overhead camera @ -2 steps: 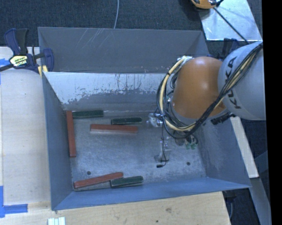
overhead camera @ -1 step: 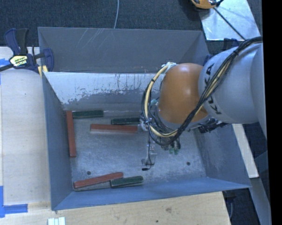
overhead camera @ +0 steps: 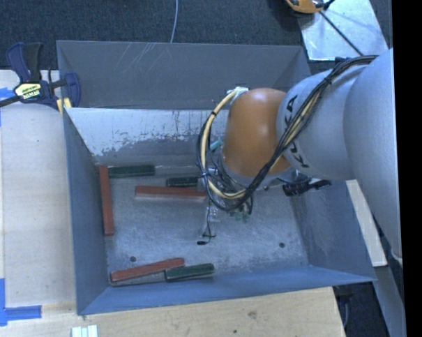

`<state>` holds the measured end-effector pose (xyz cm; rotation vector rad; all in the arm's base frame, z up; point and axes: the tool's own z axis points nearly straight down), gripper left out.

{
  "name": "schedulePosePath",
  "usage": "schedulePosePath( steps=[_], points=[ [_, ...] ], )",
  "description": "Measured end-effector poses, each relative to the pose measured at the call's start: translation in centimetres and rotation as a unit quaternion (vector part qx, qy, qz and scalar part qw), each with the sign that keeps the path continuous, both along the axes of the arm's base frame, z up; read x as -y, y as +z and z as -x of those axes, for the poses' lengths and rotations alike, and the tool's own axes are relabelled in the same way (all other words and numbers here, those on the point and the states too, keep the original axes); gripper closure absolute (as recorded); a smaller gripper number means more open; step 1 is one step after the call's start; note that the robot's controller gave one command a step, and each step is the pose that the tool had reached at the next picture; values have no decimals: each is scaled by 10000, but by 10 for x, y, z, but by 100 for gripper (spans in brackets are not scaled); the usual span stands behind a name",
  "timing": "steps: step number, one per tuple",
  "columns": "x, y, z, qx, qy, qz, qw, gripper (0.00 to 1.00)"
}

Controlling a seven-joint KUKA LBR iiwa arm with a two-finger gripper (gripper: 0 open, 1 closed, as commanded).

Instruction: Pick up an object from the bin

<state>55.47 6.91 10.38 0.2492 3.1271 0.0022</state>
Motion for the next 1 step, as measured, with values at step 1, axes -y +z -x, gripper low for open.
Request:
schedulePosePath(
  steps=[1],
  points=[
    [12,-13,-32,-3,1231,9,9924,0]
  ],
)
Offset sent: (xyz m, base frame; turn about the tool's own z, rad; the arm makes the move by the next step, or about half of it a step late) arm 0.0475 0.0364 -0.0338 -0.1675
